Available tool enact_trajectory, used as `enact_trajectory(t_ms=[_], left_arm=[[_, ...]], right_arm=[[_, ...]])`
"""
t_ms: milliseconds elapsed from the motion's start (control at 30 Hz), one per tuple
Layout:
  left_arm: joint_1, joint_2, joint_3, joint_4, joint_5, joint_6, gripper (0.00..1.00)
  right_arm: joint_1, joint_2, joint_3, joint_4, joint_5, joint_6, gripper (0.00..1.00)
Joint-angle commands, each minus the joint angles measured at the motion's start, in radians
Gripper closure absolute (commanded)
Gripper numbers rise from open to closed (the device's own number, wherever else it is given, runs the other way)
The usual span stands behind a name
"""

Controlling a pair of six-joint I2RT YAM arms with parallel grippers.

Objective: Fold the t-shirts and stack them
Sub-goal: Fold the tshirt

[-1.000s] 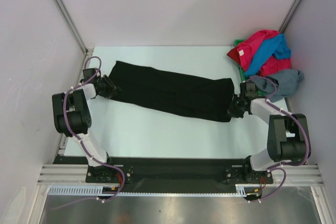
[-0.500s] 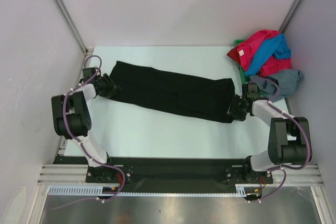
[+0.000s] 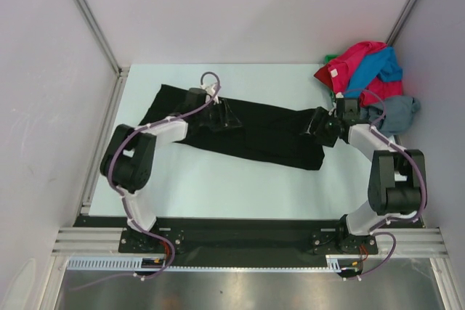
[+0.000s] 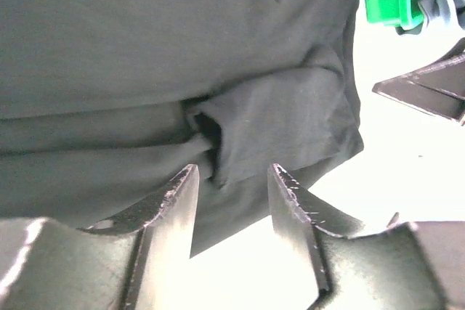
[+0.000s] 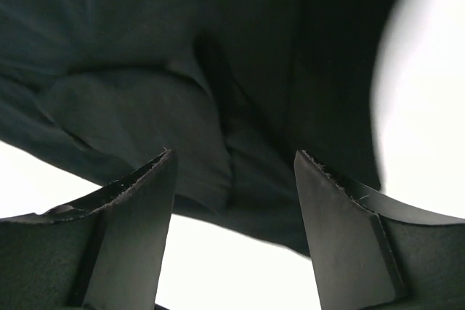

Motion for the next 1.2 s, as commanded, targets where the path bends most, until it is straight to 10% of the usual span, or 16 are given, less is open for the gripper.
enact_trajectory(t_ms=[0, 267, 1167], left_arm=[[-0.017, 0.074, 0.053, 0.111, 0.052, -0.108, 0.50], [-0.092, 0.180, 0.191, 0.016, -0.051, -0.138, 0.50], [-0.132, 0.306, 0.303, -0.127, -0.115, -0.144, 0.62]], right_arm=[[0.013, 0.059, 0.040, 0.106, -0.103, 0.050, 0.30], [0.077, 0.198, 0.170, 0.101, -0.043, 0.011, 0.47], [0.195, 0.329, 0.311, -0.041, 0.238, -0.155, 0.61]])
